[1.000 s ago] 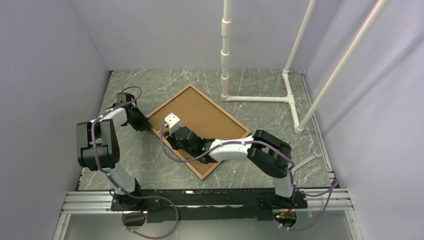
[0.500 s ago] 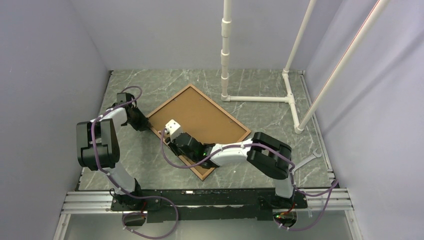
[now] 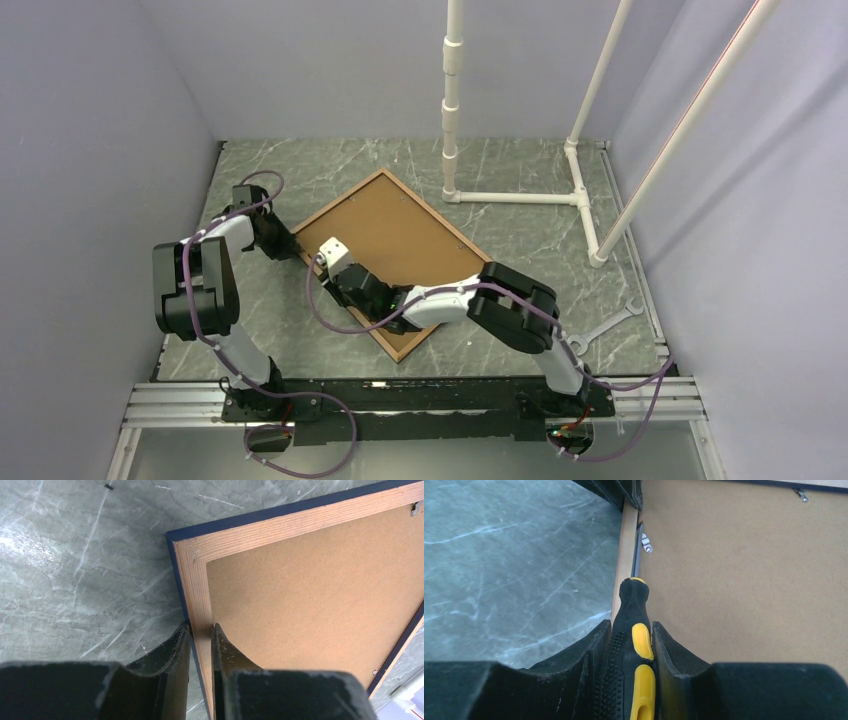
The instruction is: Take the photo out of the frame
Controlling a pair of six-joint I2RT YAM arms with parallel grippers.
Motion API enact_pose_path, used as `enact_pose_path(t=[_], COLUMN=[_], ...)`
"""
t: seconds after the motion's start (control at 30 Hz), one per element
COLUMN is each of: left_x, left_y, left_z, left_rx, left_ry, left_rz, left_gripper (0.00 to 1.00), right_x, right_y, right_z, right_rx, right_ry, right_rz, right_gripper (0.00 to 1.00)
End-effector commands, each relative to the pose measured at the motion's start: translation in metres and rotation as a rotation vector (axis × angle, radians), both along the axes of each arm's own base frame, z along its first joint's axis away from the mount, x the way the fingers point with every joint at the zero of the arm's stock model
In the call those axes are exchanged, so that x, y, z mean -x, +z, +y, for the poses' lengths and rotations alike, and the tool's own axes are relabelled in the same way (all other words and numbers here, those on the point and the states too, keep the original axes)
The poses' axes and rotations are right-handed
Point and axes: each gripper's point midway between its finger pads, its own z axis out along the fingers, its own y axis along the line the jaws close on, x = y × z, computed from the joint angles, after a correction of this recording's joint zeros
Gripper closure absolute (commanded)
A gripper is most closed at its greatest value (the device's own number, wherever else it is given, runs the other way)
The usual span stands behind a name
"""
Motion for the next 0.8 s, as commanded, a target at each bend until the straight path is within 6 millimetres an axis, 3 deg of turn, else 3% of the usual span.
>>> enact_pose_path(t=[0.0, 0.2, 0.4, 0.6, 0.7, 0.77], left_x=[0.023, 0.023, 0.020, 0.017, 0.013, 0.013], left_y=[-0.026, -0.026, -0.022, -0.017, -0.005, -0.002], left_z=[-0.007, -0.006, -0.004, 0.000, 0.000, -0.001], left_rx=[-0.012, -0.022, -0.038, -0.047, -0.052, -0.050], left_ry=[-0.044, -0.050, -0.058, -0.039, -0.023, -0.033], left_rz=[0.091, 0.094, 0.082, 0.088, 0.016, 0.006], left_gripper=[1.00, 1.00, 1.00, 1.00, 0.76, 0.66], right_x=[-0.013, -0.020, -0.014, -0.013, -0.017, -0.025], right_y=[-0.004, -0.002, 0.041, 0.086, 0.102, 0.109], right_z=[0.011, 0.013, 0.015, -0.007, -0.028, -0.050], right_rx=[0.007, 0.028, -0.045, -0.133, -0.171, -0.185], right_ry=[-0.039, -0.064, -0.029, -0.047, -0.073, -0.115], right_rz=[-0.051, -0.074, -0.057, -0.022, -0.001, 0.012], right_gripper=[1.00, 1.00, 1.00, 1.00, 1.00, 1.00])
